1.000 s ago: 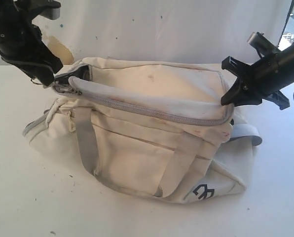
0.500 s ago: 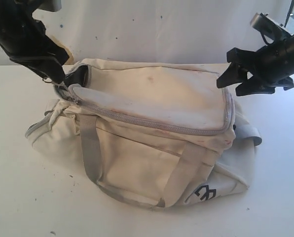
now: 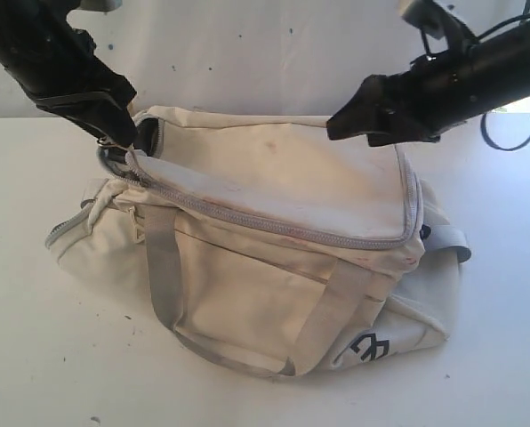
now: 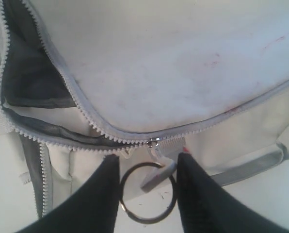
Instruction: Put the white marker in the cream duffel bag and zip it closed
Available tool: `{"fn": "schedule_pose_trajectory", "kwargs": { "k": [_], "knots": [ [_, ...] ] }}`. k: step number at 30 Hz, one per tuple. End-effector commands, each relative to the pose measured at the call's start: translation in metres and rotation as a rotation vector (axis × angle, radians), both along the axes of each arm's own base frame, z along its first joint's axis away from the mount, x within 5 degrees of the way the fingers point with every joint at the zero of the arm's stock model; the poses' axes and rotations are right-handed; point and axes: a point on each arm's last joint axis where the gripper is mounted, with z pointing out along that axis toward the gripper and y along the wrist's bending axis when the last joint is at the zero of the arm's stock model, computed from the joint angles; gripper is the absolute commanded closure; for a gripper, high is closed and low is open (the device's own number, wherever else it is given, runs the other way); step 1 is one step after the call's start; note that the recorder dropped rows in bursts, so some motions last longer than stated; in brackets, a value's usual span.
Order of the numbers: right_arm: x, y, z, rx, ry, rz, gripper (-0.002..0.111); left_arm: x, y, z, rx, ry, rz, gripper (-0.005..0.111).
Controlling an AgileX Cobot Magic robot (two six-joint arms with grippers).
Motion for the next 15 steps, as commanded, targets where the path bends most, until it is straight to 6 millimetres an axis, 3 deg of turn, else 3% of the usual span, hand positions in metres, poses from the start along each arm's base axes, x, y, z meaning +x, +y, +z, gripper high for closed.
{"fn": "schedule_pose_trajectory", "kwargs": {
  "k": [1, 12, 15],
  "knots": [
    [-0.006, 0.031, 0.005, -0.036, -0.131, 0.096, 0.040, -0.003, 0.000, 0.006, -0.020, -0.007, 0.004, 0.107],
    [-0.020, 0.097, 0.009, -0.108, -0.372, 0.185, 0.040, -0.001, 0.007, 0.003, 0.063, -0.024, 0.029, 0.107],
    [-0.022, 0.111, 0.001, -0.122, -0.386, 0.206, 0.040, -0.001, 0.008, 0.003, 0.073, -0.027, 0.029, 0.107]
  ]
}}
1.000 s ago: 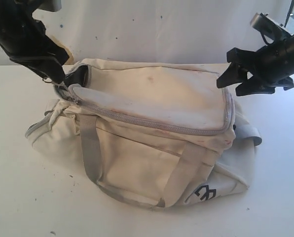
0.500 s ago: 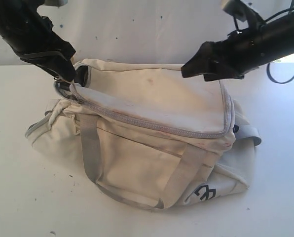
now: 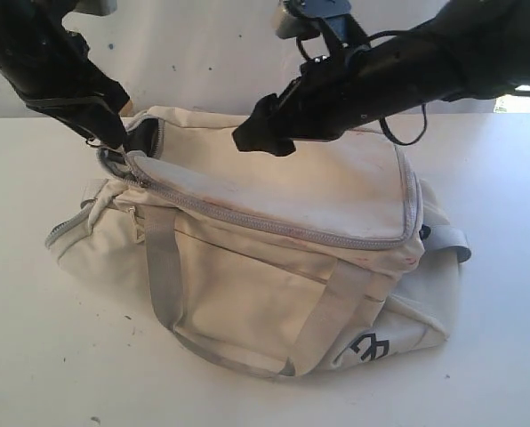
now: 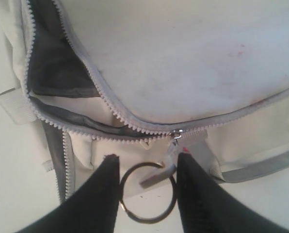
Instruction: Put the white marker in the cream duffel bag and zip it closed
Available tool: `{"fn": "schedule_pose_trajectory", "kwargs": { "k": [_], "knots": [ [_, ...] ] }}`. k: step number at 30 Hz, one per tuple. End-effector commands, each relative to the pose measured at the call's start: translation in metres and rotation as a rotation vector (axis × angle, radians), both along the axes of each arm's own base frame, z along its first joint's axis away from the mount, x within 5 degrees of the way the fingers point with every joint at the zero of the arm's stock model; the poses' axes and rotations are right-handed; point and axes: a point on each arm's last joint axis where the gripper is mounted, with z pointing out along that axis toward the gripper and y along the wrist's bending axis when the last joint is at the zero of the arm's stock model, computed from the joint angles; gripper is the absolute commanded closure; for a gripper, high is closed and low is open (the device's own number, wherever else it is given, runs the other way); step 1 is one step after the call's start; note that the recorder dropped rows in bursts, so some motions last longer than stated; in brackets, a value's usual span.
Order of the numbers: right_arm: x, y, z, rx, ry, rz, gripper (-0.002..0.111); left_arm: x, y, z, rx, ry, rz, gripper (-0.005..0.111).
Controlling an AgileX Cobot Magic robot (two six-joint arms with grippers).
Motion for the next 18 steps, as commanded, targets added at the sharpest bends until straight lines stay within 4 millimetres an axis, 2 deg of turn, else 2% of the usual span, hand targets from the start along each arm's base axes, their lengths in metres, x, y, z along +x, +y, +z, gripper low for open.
{"fn": "schedule_pose_trajectory", "kwargs": {
  "k": [1, 4, 18],
  "knots": [
    [-0.004, 0.021, -0.007, -0.020, -0.051, 0.033, 0.040, -0.003, 0.003, 0.005, 0.013, -0.015, 0.011, 0.107],
    [-0.004, 0.034, -0.019, -0.038, -0.053, 0.042, 0.040, -0.003, 0.003, 0.005, 0.013, -0.015, 0.011, 0.107],
    [-0.021, 0.090, -0.046, -0.116, -0.197, 0.087, 0.040, -0.003, 0.003, 0.005, 0.013, -0.015, 0.011, 0.107]
  ]
}}
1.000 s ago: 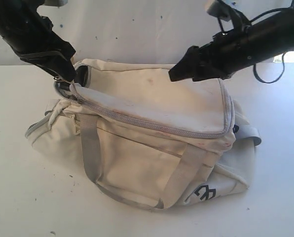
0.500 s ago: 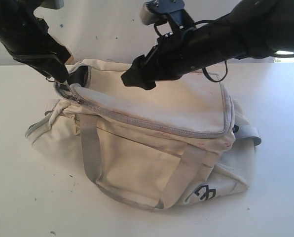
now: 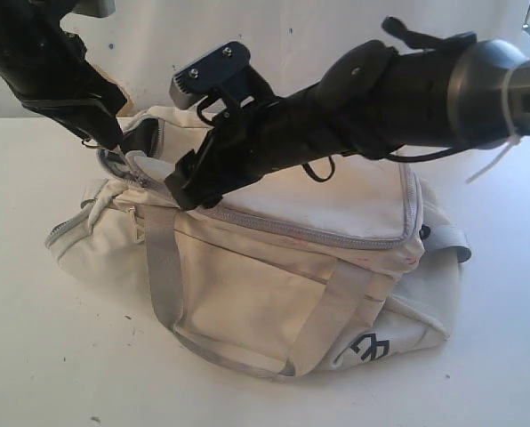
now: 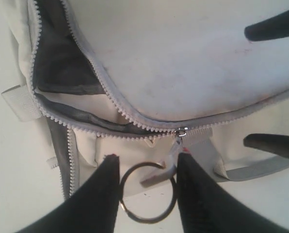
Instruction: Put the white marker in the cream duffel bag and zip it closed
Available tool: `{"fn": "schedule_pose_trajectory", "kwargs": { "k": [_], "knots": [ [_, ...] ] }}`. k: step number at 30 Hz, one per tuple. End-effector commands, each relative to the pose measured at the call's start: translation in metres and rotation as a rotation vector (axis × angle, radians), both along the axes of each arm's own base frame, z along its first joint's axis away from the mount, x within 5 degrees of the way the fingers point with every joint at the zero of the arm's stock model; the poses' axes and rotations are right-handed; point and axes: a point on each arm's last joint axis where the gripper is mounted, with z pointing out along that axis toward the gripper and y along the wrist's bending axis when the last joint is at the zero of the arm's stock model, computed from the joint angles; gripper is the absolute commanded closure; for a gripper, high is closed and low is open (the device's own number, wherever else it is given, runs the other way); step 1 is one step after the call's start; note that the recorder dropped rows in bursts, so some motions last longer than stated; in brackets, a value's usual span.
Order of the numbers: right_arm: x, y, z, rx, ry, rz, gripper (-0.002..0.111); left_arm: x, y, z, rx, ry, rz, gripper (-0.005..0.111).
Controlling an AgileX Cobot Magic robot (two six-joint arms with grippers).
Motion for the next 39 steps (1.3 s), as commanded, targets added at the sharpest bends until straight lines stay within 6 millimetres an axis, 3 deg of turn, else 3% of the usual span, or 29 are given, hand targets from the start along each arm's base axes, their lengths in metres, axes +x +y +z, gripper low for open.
{"fn": "schedule_pose_trajectory", "kwargs": {
  "k": [1, 4, 14, 17, 23, 28, 37, 39],
  "knots": [
    [-0.004, 0.015, -0.007, -0.009, -0.046, -0.012, 0.040, -0.003, 0.002, 0.005, -0.002, -0.016, 0.006, 0.107],
    [-0.008, 0.025, -0.012, -0.016, -0.073, -0.020, 0.040, -0.003, 0.002, 0.005, -0.002, -0.016, 0.006, 0.107],
    [-0.006, 0.029, -0.027, -0.040, -0.064, -0.030, 0.041, -0.002, 0.002, 0.005, 0.001, -0.012, 0.028, 0.107],
    [-0.005, 0.029, -0.027, -0.039, -0.071, -0.037, 0.049, -0.002, 0.002, 0.005, 0.000, -0.010, 0.034, 0.107],
    [-0.005, 0.029, -0.027, -0.039, -0.072, -0.039, 0.075, -0.002, 0.004, 0.005, 0.013, -0.008, 0.060, 0.107],
    [-0.008, 0.030, -0.029, -0.042, -0.039, -0.005, 0.108, 0.000, 0.009, 0.004, 0.047, -0.007, 0.127, 0.107],
    [-0.018, 0.028, -0.008, -0.031, -0.056, 0.058, 0.108, 0.006, 0.031, 0.003, 0.149, -0.032, 0.256, 0.107],
    [-0.019, 0.028, -0.008, -0.033, -0.047, 0.070, 0.108, 0.010, 0.048, 0.003, 0.142, -0.024, 0.326, 0.107]
  ]
}}
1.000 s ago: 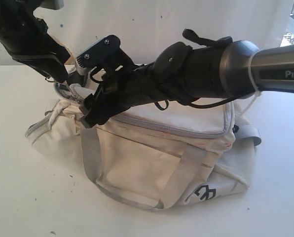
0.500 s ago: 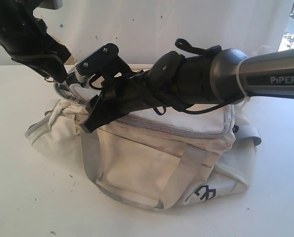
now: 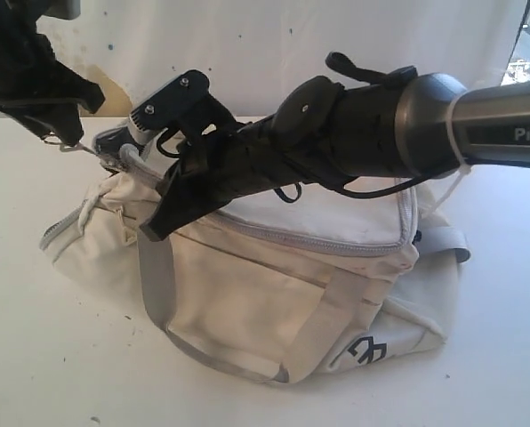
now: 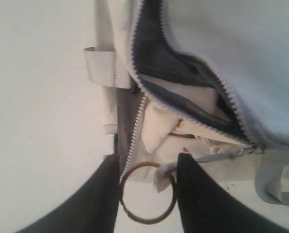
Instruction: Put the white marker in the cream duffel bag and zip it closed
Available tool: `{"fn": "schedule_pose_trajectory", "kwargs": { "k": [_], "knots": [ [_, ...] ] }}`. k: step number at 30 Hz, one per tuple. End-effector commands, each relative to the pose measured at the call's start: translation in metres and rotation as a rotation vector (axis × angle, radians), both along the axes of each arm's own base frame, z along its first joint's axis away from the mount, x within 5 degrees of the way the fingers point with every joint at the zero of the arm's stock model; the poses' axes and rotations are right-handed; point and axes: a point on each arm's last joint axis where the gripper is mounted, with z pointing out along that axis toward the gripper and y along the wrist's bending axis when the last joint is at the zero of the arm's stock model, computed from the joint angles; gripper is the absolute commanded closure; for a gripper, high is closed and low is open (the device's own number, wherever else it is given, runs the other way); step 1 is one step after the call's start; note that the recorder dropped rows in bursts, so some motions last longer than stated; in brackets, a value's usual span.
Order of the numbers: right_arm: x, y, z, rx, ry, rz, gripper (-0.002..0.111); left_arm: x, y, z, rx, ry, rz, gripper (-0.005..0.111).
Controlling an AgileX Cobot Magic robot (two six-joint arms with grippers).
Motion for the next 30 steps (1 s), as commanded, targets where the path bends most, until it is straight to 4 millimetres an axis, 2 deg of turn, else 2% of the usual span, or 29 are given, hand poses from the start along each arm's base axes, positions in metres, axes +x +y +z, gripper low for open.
{"fn": "schedule_pose_trajectory", "kwargs": {
  "k": [1, 4, 12, 14, 23, 26, 30],
  "knots": [
    [-0.003, -0.001, 0.006, -0.004, -0.006, 0.033, 0.108, 0.003, 0.025, 0.005, 0.005, -0.018, 0.092, 0.107],
    [-0.005, -0.001, 0.007, -0.004, 0.003, 0.044, 0.108, 0.005, 0.031, 0.006, -0.035, -0.021, 0.119, 0.107],
    [-0.014, -0.002, 0.000, -0.090, 0.032, 0.166, 0.108, 0.024, 0.029, 0.015, -0.097, -0.238, 0.131, 0.107],
    [-0.017, -0.002, -0.001, -0.095, 0.048, 0.184, 0.108, 0.028, 0.034, 0.017, -0.098, -0.287, 0.165, 0.107],
    [-0.015, -0.008, 0.001, -0.172, 0.003, 0.173, 0.108, 0.030, 0.039, 0.017, -0.075, -0.298, 0.172, 0.107],
    [-0.012, -0.008, 0.003, -0.159, -0.025, 0.149, 0.108, 0.026, 0.032, 0.016, -0.133, -0.254, 0.116, 0.107],
    [-0.011, -0.007, 0.004, -0.150, -0.033, 0.137, 0.108, 0.015, 0.027, 0.011, -0.122, -0.139, -0.019, 0.107]
  ]
}}
